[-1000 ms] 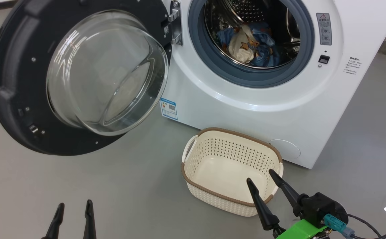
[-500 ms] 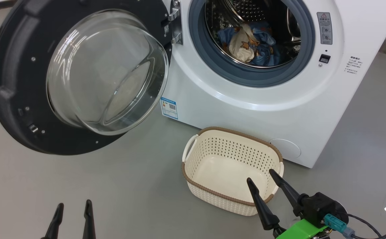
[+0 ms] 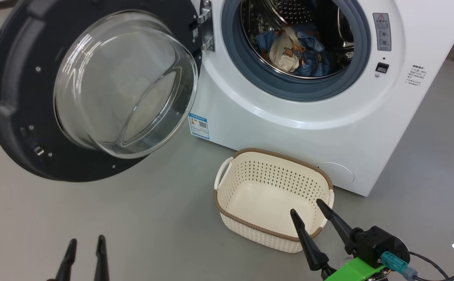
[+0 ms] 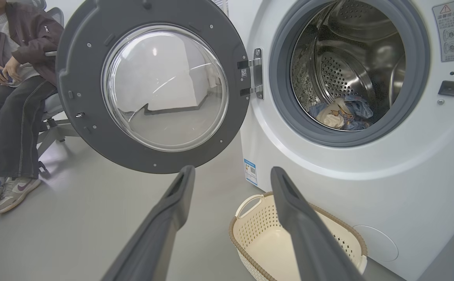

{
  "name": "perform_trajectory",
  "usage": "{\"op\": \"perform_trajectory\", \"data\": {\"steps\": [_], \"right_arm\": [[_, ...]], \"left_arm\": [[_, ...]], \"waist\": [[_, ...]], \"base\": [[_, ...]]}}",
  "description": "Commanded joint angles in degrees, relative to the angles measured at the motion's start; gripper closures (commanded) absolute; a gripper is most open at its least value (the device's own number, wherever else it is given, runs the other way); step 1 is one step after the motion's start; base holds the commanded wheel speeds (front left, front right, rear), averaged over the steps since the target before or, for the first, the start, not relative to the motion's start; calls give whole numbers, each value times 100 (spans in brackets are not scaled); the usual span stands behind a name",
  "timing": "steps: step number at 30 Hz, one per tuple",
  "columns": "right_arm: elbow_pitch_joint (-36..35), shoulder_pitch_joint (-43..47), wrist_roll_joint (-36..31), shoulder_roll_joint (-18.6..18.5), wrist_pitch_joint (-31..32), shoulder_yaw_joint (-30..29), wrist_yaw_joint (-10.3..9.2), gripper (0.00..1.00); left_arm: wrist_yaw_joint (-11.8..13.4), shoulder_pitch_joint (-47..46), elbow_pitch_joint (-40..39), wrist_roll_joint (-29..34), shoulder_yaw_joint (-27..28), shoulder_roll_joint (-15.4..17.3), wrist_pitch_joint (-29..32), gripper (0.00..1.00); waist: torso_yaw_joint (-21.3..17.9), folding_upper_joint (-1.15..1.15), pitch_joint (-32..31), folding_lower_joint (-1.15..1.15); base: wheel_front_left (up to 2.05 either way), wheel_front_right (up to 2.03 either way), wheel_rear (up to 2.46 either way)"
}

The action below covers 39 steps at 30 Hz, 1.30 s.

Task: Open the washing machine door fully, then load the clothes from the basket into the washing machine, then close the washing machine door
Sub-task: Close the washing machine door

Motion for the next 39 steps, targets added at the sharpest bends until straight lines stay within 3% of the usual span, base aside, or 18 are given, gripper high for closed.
{"op": "perform_trajectory", "data": {"steps": [1, 8, 15, 23, 29, 34, 39], "right_arm": [[-167, -139, 20, -3, -7, 121, 9, 0], [-233, -119, -99, -3, 75, 142, 9, 0], [-562, -7, -331, -3, 267, -139, 9, 0], [-997, -87, -676, -14, 631, -97, 9, 0], [-1224, -227, -785, -143, 801, -134, 9, 0], [-1310, -268, -802, -234, 860, -129, 9, 0], [-1365, -314, -789, -319, 892, -19, 9, 0]], "left_arm": [[8, -176, -115, -63, 191, 42, -63, 100], [24, -293, -211, -290, 485, 60, -69, 100], [-5, -728, -603, -591, 1201, 425, -74, 100], [-50, -1822, -428, -1392, 2587, 1336, -36, 100], [-226, -2926, 664, -2043, 3349, 2378, 334, 100], [-406, -3886, 2121, -2479, 3627, 3176, 638, 100], [-577, -4995, 3734, -3251, 3895, 3574, 1098, 100]], "waist": [[3, 0, 24, 0], [1, 0, 141, 0], [35, 0, 543, 0], [-324, 0, 1168, 0], [-609, 0, 1559, 0], [-823, 0, 1721, 0], [-984, 0, 1805, 0]], "base": [[0, 0, 0], [0, 0, 0], [0, 0, 0], [0, 0, 0], [0, 0, 0], [0, 0, 0], [0, 0, 0]]}}
